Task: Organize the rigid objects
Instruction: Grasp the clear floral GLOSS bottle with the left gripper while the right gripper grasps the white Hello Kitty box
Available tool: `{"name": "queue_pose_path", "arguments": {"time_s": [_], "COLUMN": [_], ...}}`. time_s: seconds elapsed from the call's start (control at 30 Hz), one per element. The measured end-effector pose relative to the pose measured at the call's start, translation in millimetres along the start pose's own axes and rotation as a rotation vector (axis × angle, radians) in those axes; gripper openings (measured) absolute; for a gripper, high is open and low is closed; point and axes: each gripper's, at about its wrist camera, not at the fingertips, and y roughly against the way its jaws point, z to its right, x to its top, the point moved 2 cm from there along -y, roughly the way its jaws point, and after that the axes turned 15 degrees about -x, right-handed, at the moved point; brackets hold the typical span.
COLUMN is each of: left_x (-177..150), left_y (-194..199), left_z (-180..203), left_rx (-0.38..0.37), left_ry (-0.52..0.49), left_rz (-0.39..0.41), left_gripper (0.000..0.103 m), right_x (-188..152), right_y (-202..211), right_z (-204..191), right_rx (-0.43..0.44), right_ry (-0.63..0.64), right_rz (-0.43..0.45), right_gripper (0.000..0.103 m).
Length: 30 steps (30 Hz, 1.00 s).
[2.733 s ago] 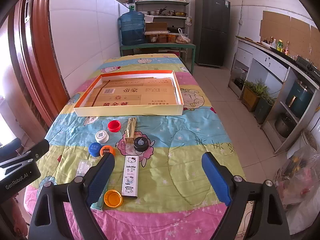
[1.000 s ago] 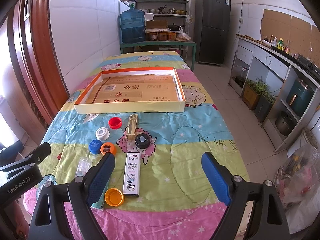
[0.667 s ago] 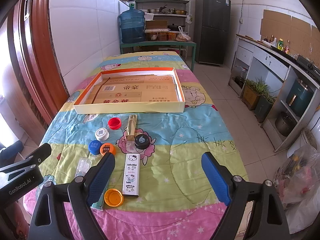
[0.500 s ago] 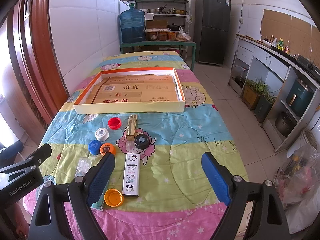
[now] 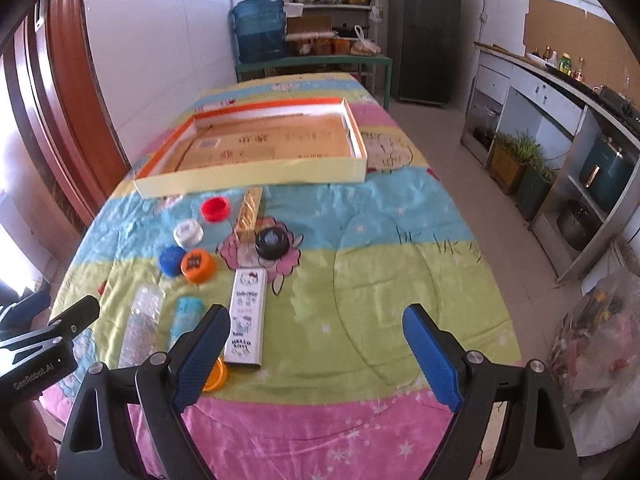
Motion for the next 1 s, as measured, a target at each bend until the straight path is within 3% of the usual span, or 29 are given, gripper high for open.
{"name": "queue_pose_path", "arguments": {"time_s": [0.27, 0.47, 0.57, 0.73, 0.83, 0.9, 1.0], "left_x": [2, 1, -2, -8, -10, -8, -7], "left_y": [-26, -41, -47, -45, -42, -41, -40], "left_z": [22, 25, 17, 13, 14, 12, 9], "left_rx": [-0.046, -0.025, -0.050, -0.077, -0.071, -0.065, -0.071], "left_ry": [-0.025, -0.038, -0.006, -0.007, -0.015, -0.008, -0.002], "left_rz": [-0.055, -0.075, -0.100, -0.067, -0.063, -0.059, -0.057], "left_gripper": [0.093, 0.090, 0.078, 0.072, 0.051, 0.029, 0.022], "right_x": [2, 3, 3, 5, 6, 6, 4], "right_y": [-4, -11, -14, -22, -26, -29, -35], "right_z": [3, 3, 1, -12, -24, -35, -46], "right_rx": [-0.017, -0.017, -0.012, 0.006, 0.023, 0.037, 0.033], "right_ry": [-0.004, -0.008, -0.002, 0.018, 0.043, 0.071, 0.099], "right_rz": [-0.004, -0.022, -0.027, -0.045, -0.053, -0.058, -0.067], "right_gripper": [0.088, 0.088, 0.088, 0.080, 0.070, 0.068, 0.064]}}
